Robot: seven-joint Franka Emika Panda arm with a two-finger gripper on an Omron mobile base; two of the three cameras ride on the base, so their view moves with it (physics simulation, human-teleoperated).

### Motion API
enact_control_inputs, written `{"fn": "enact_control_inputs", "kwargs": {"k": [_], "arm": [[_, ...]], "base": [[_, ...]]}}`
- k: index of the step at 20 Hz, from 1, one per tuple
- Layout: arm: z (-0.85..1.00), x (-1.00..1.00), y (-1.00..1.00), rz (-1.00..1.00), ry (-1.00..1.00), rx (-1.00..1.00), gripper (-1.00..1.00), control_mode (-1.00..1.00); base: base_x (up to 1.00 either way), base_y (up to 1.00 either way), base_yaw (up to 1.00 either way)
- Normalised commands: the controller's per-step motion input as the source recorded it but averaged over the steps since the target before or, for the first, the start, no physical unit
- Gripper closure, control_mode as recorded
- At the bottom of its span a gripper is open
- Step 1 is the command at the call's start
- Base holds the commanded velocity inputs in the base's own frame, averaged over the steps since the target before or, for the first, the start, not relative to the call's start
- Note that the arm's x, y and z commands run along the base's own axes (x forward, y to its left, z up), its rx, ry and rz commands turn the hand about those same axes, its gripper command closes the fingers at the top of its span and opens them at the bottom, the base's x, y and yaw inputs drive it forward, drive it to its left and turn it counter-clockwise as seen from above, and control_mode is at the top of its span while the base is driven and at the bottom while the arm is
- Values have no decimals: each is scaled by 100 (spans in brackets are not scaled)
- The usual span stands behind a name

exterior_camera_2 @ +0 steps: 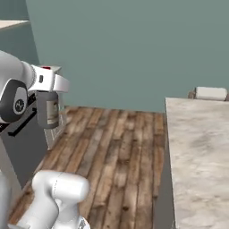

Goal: There is a bowl on the dining counter. Grab a lemon wedge from the fridge and place it in the bowl. Then get the liquor bottle and glass cup from the cabinet and place them next to the bowl.

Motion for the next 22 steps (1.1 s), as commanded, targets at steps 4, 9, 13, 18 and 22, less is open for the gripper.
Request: {"fn": "enact_control_inputs", "kwargs": {"k": [4, 9, 13, 18, 22], "arm": [[0, 0, 0, 0, 0, 0, 100, 100], [0, 0, 0, 0, 0, 0, 100, 100], [0, 0, 0, 0, 0, 0, 100, 100], [0, 0, 0, 0, 0, 0, 100, 100], [0, 0, 0, 0, 0, 0, 100, 100]], "base": [[100, 23, -34], [100, 34, -34], [99, 52, -33], [90, 66, -31], [98, 62, -31]]}}
